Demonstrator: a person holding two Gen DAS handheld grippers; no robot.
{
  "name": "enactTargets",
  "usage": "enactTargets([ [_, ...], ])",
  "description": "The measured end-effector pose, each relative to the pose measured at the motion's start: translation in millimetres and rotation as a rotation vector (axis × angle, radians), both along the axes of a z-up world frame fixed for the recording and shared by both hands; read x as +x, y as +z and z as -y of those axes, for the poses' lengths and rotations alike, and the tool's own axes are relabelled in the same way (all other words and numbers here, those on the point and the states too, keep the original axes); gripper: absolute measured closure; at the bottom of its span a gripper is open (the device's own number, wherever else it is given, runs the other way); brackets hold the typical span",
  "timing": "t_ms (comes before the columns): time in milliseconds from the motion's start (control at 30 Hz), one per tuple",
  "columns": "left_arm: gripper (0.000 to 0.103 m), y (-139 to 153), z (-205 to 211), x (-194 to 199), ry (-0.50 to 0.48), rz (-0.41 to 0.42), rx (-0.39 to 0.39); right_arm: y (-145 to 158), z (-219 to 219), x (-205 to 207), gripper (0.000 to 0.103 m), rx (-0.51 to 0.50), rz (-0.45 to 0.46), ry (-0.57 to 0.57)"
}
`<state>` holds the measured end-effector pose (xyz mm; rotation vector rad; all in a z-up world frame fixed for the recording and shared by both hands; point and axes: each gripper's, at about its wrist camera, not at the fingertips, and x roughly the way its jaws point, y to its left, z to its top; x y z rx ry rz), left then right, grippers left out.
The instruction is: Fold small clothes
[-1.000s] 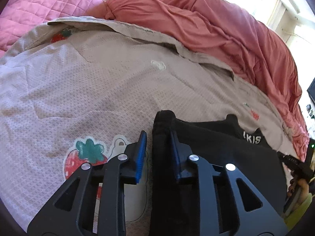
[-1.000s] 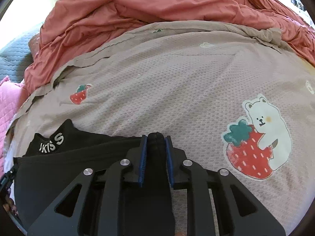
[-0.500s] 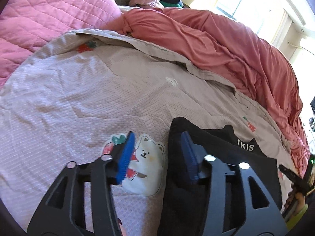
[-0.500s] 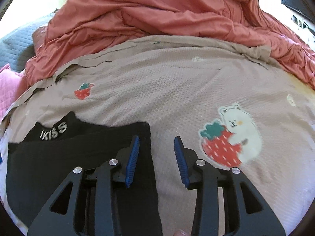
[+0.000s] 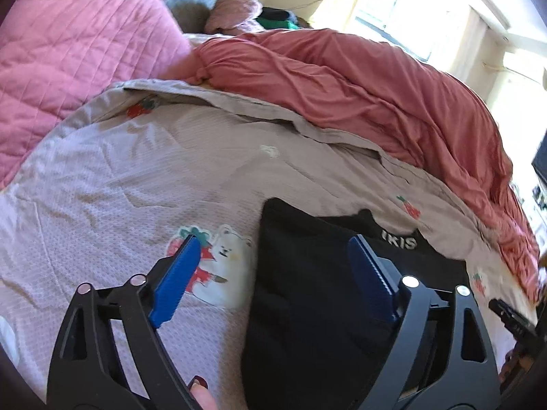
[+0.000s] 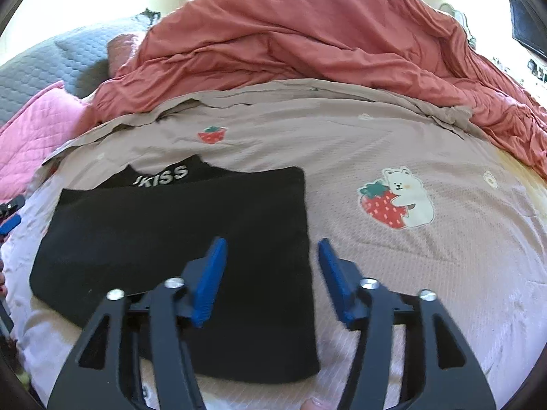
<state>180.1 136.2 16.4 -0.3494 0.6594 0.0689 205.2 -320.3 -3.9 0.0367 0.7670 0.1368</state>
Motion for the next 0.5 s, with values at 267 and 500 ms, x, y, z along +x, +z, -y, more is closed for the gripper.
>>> enactTargets([
  [267,0.011,3.4,23.9,-13.7,-0.074,0.022,0.071,3.5,-29.0,-13.1,0.04,-0.019,0.016,0.065],
  [500,0.011,-15.7,52.1,-7.4,-0.155,-0.053,0.123,-0.5,-49.5,-11.6,0.04,-0.003,-0.001,0.098],
])
